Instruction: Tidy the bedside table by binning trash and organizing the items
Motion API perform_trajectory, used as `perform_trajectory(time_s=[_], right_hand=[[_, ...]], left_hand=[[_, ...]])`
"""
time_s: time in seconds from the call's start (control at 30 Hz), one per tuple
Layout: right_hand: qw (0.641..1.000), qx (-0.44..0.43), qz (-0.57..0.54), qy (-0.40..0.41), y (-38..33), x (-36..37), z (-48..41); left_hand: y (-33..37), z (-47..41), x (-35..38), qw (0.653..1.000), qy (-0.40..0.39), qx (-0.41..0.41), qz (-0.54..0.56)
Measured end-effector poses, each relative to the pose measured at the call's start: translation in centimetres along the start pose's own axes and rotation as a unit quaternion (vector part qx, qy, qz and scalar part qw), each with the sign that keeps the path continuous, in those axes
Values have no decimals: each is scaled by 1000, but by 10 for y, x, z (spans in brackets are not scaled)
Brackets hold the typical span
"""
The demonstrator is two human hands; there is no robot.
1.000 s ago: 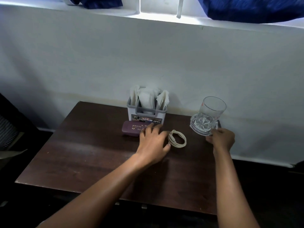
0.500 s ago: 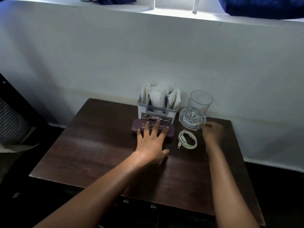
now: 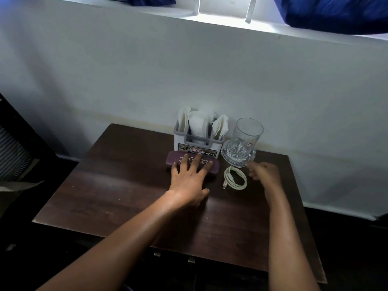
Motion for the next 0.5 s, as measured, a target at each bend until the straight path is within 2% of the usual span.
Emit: perform_trajectory(time_s=[0.07, 0.2, 0.5], right_hand=[[997, -8, 67, -49, 1, 4, 2], [986, -19, 160, -44, 3, 10, 6], [987, -25, 156, -5, -2, 9, 10]], left_hand=[[0, 0, -2, 1000, 0, -1, 7], [1, 0, -5, 1000, 3, -3, 15], [1, 2, -7, 1000, -6, -7, 26]])
Point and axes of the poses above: each hand's wrist, its own z-axis away from the middle knuckle, its own x-axis out of the palm, y = z × x, the point moved 6 cm from there along -z, towards the middle knuckle, and after that the axes turned 3 degrees about -x, right-handed, at the moved point
